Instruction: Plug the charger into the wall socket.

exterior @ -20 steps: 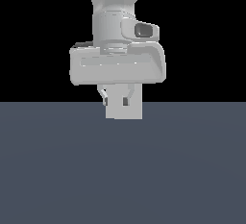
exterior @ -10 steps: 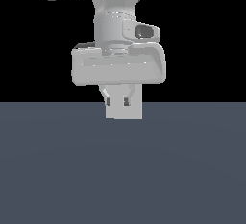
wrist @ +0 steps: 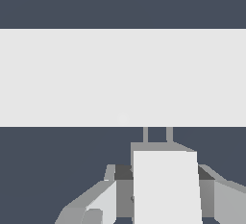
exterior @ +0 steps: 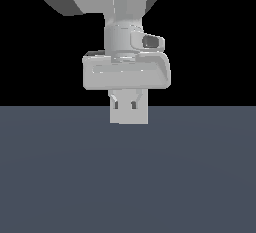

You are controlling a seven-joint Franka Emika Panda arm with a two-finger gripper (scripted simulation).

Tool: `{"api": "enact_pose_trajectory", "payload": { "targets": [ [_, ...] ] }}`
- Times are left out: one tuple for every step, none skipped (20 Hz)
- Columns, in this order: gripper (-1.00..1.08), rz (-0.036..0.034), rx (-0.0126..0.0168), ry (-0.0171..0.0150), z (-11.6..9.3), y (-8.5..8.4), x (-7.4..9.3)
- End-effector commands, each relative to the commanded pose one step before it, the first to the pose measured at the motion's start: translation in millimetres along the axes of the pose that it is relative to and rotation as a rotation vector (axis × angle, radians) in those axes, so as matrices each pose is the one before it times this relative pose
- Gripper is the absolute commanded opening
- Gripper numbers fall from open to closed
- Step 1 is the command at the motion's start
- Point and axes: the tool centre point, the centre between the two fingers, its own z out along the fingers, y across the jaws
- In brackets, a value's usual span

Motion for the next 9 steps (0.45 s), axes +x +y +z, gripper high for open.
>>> {"api": "enact_pose_trajectory", "payload": {
  "targets": [
    [-1.0,-0.00017,0.00011,0.0002,0.96,-0.09,7.61],
    [-1.0,0.0,0.0,0.0,0.3,-0.01,2.1],
    [-1.0,0.0,0.0,0.0,0.25,-0.01,1.73],
    [-1.0,0.0,0.0,0.0,0.19,-0.02,1.38],
    [-1.0,0.0,0.0,0.0,0.14,-0.02,1.02],
    [-1.0,0.00002,-0.00067,0.00018,0.05,-0.02,0.67],
    [-1.0,0.0,0.0,0.0,0.03,-0.04,0.31],
    [-1.0,0.0,0.0,0.0,-0.02,-0.04,-0.04],
    [-1.0,0.0,0.0,0.0,-0.03,-0.02,-0.15]
  ]
}}
